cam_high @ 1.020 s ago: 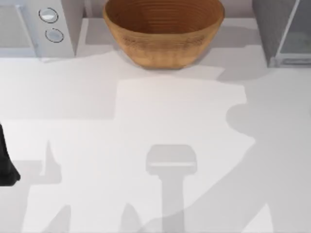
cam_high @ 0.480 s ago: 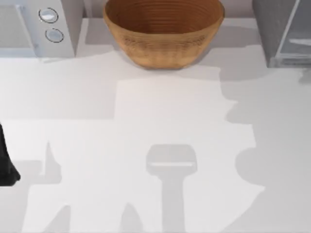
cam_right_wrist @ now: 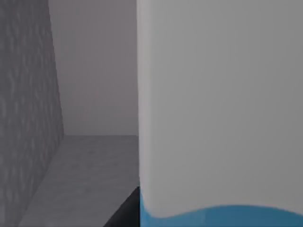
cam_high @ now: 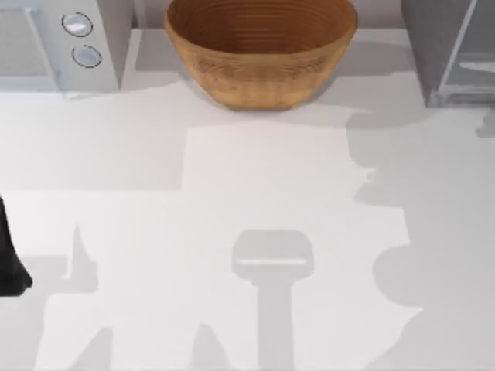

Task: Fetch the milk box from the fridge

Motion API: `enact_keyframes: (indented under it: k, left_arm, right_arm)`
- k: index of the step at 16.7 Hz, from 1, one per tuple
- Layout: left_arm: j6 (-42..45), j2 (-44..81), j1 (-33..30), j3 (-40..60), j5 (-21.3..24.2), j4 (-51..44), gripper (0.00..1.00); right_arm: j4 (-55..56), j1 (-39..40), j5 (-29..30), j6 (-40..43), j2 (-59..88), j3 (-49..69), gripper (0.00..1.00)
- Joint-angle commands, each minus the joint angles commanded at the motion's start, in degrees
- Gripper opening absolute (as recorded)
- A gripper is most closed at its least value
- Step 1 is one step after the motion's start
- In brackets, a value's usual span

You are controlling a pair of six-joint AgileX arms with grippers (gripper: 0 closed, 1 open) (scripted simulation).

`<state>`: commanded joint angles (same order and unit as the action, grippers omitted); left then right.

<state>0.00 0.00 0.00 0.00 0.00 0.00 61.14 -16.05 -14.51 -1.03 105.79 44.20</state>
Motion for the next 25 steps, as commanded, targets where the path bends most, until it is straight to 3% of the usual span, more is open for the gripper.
enact_keyframes:
  k: [6, 18, 25]
  left_arm:
    - [0.0, 0.0, 0.0, 0.0, 0.0, 0.0, 1.00]
    - [0.0, 0.0, 0.0, 0.0, 0.0, 0.0, 1.00]
    - [0.0, 0.0, 0.0, 0.0, 0.0, 0.0, 1.00]
  right_arm:
    - [-9.1, 2.6, 2.1, 0.2, -14.7, -6.5, 0.00]
    - [-47.7, 12.2, 11.0, 0.5, -85.6, -34.8, 0.00]
    - [-60.8, 16.0, 14.4, 1.0, -105.4, -44.0, 0.00]
